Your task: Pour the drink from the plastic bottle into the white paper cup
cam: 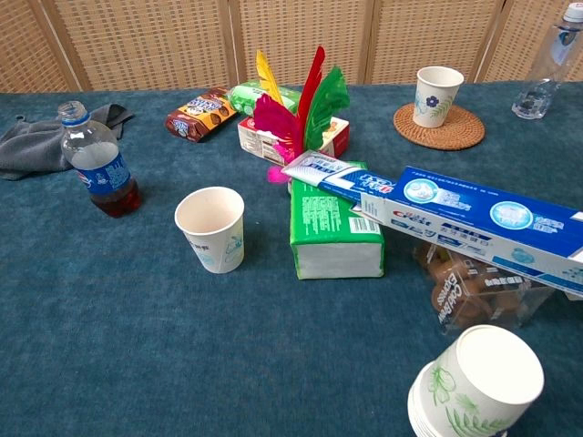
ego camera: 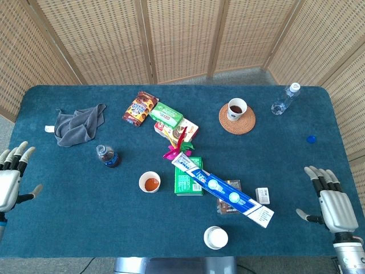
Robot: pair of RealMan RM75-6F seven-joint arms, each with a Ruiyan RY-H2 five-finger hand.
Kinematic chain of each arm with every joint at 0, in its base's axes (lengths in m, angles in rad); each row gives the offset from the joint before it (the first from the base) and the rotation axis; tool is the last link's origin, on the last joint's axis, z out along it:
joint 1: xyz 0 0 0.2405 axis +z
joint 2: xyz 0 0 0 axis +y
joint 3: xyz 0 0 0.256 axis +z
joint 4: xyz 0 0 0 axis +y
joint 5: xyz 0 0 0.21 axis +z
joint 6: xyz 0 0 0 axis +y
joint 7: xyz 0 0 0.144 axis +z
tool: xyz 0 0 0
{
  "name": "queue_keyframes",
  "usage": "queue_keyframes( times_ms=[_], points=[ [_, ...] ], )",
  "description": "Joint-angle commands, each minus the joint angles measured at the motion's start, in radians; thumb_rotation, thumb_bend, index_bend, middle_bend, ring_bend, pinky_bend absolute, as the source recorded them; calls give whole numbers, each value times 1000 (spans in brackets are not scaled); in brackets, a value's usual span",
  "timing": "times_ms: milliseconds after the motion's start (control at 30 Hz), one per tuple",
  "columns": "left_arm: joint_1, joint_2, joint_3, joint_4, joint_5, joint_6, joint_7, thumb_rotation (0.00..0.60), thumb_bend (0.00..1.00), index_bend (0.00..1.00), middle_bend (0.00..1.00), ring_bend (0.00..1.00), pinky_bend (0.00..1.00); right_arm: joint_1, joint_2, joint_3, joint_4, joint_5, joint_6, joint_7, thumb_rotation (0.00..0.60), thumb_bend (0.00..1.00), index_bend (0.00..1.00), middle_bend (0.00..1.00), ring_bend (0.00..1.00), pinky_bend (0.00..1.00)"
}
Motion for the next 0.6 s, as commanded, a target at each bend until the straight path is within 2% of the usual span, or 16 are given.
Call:
queue_keyframes(
  times_ms=[33,600],
  points=[
    [28,1,16,-11,25,30,14,600,292,0,0,0,0,-3,-2,5,4,9,4,-5,600,0,0,0,0,0],
    [74,0,33,-26,72,43,52,600,292,0,0,0,0,-19,-40,51,51,22,83,-29,600,0,0,0,0,0]
  ],
)
